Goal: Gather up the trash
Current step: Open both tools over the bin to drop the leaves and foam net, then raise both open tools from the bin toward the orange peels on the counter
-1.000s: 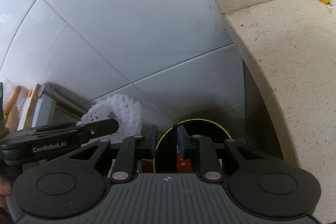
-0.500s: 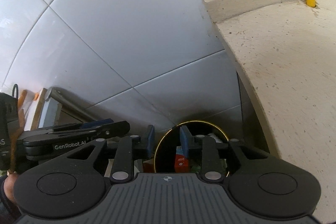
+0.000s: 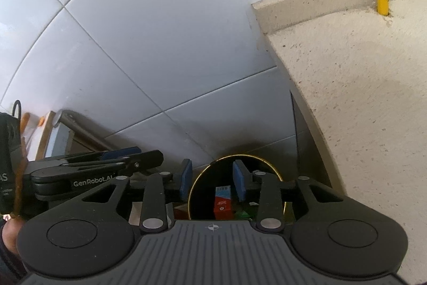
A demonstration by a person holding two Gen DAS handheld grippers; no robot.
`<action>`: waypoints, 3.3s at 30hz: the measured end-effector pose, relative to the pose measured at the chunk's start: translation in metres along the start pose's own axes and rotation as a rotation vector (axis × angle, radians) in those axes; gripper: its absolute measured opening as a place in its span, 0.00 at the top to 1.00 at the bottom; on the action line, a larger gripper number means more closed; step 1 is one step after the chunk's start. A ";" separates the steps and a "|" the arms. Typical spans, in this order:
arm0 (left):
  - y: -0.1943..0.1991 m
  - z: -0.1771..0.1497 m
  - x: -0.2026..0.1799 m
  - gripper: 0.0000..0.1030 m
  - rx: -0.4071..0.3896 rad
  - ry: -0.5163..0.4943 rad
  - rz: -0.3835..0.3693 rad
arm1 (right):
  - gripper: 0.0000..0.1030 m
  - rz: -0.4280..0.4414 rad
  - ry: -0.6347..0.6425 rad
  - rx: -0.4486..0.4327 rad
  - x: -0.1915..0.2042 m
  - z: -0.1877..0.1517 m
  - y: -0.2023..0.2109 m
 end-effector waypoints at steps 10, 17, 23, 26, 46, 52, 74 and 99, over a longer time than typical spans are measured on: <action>0.008 0.000 -0.004 0.61 -0.033 -0.035 0.009 | 0.51 -0.024 0.015 -0.016 0.008 -0.008 0.008; 0.009 -0.001 -0.011 0.61 -0.048 -0.081 0.038 | 0.49 -0.040 0.017 -0.026 0.011 -0.015 0.013; 0.011 -0.002 -0.013 0.61 -0.062 -0.096 0.055 | 0.47 -0.046 0.022 -0.038 0.014 -0.019 0.020; 0.011 -0.004 -0.015 0.61 -0.065 -0.111 0.069 | 0.46 -0.051 0.022 -0.043 0.012 -0.022 0.024; 0.027 0.001 -0.049 0.60 -0.102 -0.176 0.075 | 0.40 -0.056 0.021 -0.097 -0.001 -0.021 0.058; 0.034 0.012 -0.075 0.60 -0.127 -0.226 0.050 | 0.40 -0.058 0.007 -0.132 -0.009 -0.018 0.075; 0.018 0.060 -0.256 0.44 -0.139 -0.488 -0.252 | 0.32 -0.380 -0.309 -0.389 -0.150 -0.064 0.201; -0.099 0.046 -0.405 0.44 0.115 -0.566 -0.453 | 0.29 -0.591 -0.515 -0.406 -0.270 -0.107 0.241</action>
Point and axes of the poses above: each gripper's, at about its wrist camera, not at the fingertips, and y roughly against the way its jaws point, x to its left, z to its top, the point moved 4 cm from there along -y, roughly the way its jaws point, and after that the axes turned 8 degrees about x, right-handed, at the moved point
